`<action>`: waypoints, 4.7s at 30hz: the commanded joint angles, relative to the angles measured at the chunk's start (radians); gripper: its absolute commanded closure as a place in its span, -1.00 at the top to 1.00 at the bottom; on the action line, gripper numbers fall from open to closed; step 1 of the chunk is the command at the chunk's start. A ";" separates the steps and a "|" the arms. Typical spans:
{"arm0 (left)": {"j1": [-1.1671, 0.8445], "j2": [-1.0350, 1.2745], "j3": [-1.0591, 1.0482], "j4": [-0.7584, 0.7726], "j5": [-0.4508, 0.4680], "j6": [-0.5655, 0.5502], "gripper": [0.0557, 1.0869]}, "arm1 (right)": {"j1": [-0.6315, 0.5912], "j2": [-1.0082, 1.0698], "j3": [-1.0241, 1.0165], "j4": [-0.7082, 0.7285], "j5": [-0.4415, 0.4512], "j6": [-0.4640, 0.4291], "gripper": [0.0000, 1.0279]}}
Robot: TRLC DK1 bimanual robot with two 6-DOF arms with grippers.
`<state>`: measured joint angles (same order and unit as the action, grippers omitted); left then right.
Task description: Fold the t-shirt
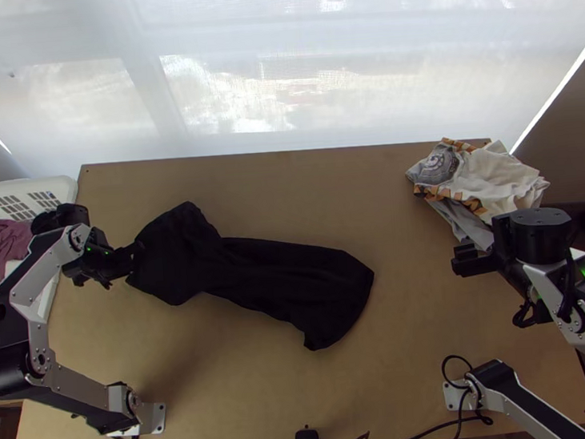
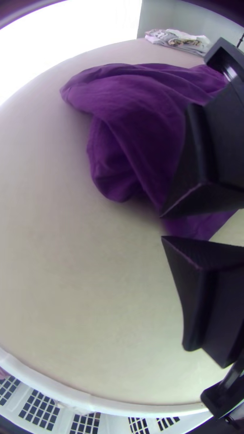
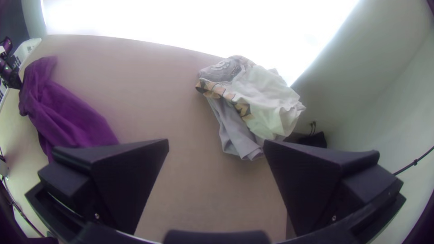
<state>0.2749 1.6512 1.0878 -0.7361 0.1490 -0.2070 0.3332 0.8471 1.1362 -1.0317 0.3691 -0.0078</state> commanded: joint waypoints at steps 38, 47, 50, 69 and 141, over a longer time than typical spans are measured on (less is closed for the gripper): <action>-0.371 -0.143 0.304 -0.342 0.244 -0.031 -0.93 | -0.014 0.004 0.004 -0.002 -0.004 0.002 0.90; -0.711 -0.056 0.675 -0.364 0.251 -0.075 -0.93 | -0.008 0.003 0.004 -0.010 -0.004 -0.008 0.90; -0.755 -0.022 0.787 -0.364 0.251 -0.089 -0.93 | -0.005 0.004 0.008 -0.011 -0.004 -0.017 0.90; -1.211 0.249 1.178 -0.344 0.189 -0.078 -0.52 | 0.035 0.075 0.045 0.001 0.004 -0.057 0.90; -0.549 -0.235 0.420 -0.499 0.073 0.020 0.90 | 0.253 0.615 -0.096 0.237 -0.559 -0.032 -0.82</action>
<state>-0.2733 1.4315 1.5261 -1.2350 0.2234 -0.1898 0.6170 1.4380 1.0138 -0.8249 -0.1558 -0.0277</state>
